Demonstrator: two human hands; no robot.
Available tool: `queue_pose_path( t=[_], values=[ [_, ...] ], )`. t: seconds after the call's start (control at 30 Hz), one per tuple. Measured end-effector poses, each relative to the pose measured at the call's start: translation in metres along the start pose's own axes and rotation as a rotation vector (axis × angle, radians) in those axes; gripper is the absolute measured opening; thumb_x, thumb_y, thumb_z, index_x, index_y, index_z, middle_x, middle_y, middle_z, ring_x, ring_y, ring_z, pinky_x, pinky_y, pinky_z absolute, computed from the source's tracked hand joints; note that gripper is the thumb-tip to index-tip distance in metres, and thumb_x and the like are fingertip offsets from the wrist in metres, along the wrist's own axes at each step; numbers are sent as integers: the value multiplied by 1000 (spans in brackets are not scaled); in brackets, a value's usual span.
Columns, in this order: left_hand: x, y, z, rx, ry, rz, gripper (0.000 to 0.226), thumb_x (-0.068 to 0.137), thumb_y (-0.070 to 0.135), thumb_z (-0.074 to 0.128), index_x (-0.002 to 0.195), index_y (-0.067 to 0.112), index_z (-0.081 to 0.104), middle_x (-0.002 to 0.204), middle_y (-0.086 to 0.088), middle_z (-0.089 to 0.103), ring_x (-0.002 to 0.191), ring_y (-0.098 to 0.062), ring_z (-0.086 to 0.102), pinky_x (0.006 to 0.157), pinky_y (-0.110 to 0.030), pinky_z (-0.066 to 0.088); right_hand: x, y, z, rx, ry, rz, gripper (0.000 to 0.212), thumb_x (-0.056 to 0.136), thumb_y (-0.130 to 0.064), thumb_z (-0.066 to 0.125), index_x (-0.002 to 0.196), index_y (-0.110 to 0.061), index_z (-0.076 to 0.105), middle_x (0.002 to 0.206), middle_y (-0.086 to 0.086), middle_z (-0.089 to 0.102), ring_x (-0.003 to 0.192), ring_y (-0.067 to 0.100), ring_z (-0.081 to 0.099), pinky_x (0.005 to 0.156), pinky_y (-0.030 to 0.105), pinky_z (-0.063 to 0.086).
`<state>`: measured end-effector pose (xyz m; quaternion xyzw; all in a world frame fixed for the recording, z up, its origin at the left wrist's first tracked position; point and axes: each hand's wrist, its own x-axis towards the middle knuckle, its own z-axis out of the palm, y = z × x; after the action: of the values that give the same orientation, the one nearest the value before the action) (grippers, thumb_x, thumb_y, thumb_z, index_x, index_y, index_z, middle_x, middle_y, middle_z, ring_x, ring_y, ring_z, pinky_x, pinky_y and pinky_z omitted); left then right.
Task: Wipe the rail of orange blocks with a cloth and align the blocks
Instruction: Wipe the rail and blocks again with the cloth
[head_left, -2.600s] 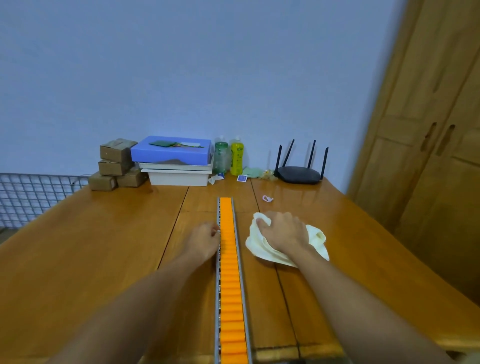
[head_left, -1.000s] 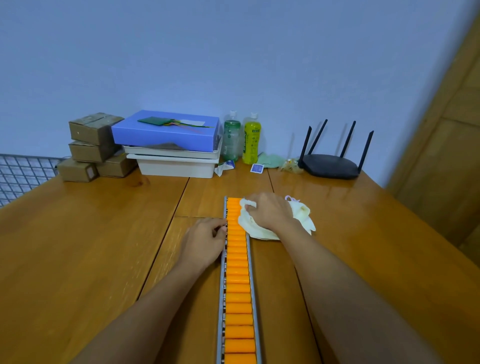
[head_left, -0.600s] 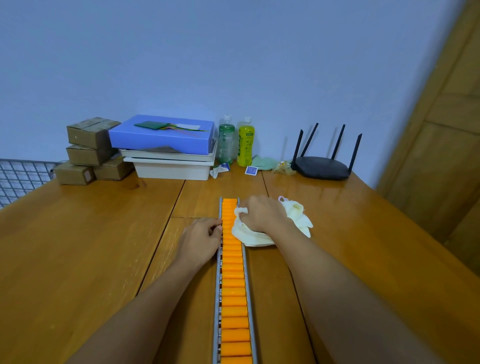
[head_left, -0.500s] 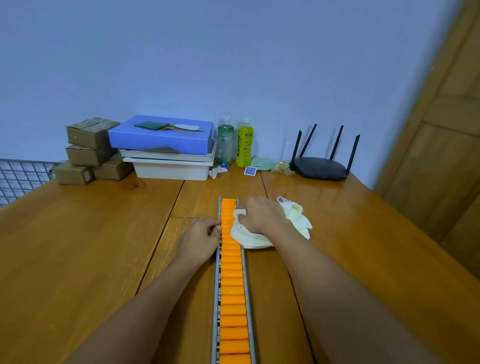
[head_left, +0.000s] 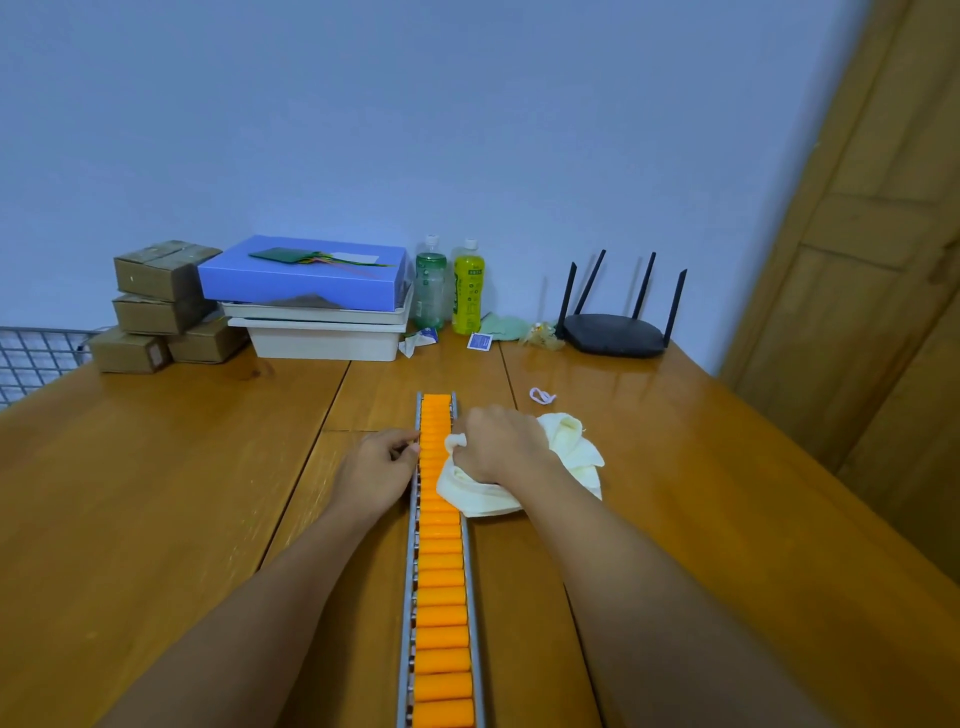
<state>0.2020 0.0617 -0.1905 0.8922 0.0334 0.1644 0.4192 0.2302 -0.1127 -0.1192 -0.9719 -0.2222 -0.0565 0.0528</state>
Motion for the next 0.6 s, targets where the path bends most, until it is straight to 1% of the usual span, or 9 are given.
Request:
queue_pose_path(
  t=[0.13,0.27,0.37,0.43,0.5,0.53,0.6],
  values=[
    [-4,4,-3,-65,-25,-38,32,103,27,55,132,23,68,127,4,70,115,-13,62,94,-34,49,-8,-4,-4,-16,-13,-6,25,92,-30,61,112,-21,71,105,6,68,95,31,64,75,37,51],
    [-8,12,-7,-138,-56,-53,31,103,25,56,132,22,67,127,4,70,109,-9,61,87,-26,46,-13,-8,-8,-47,-11,-11,22,92,-35,61,105,-20,71,101,6,67,91,30,64,75,38,53],
    [-14,15,-12,-153,-102,-62,32,102,25,57,133,21,66,126,5,68,114,-13,61,92,-28,46,-21,-10,-8,-39,-10,-5,22,92,-36,61,105,-20,71,101,5,68,91,30,64,76,40,54],
    [-17,16,-16,-145,-124,-62,29,102,27,58,130,25,67,124,9,69,114,-11,62,96,-31,48,-25,-10,-7,-26,0,-2,21,92,-36,61,102,-21,71,102,5,68,92,31,64,75,39,53],
    [-22,17,-17,-136,-141,-49,26,101,30,59,124,31,70,117,14,72,110,-7,65,98,-34,51,-30,-10,-8,-39,13,-9,20,92,-37,61,100,-21,70,103,6,69,94,32,64,72,38,50],
    [-25,19,-18,-129,-144,-46,25,100,31,60,123,32,71,114,15,73,107,-5,66,96,-33,52,-32,-11,-8,-50,18,-12,20,92,-37,61,101,-21,69,103,6,69,95,32,64,71,37,48],
    [-31,21,-16,-114,-113,-52,25,100,32,60,122,31,72,113,12,74,103,-5,67,86,-27,52,-36,-12,-10,-63,25,-13,22,92,-36,62,105,-20,70,104,6,69,95,32,65,71,37,48]
  ],
)
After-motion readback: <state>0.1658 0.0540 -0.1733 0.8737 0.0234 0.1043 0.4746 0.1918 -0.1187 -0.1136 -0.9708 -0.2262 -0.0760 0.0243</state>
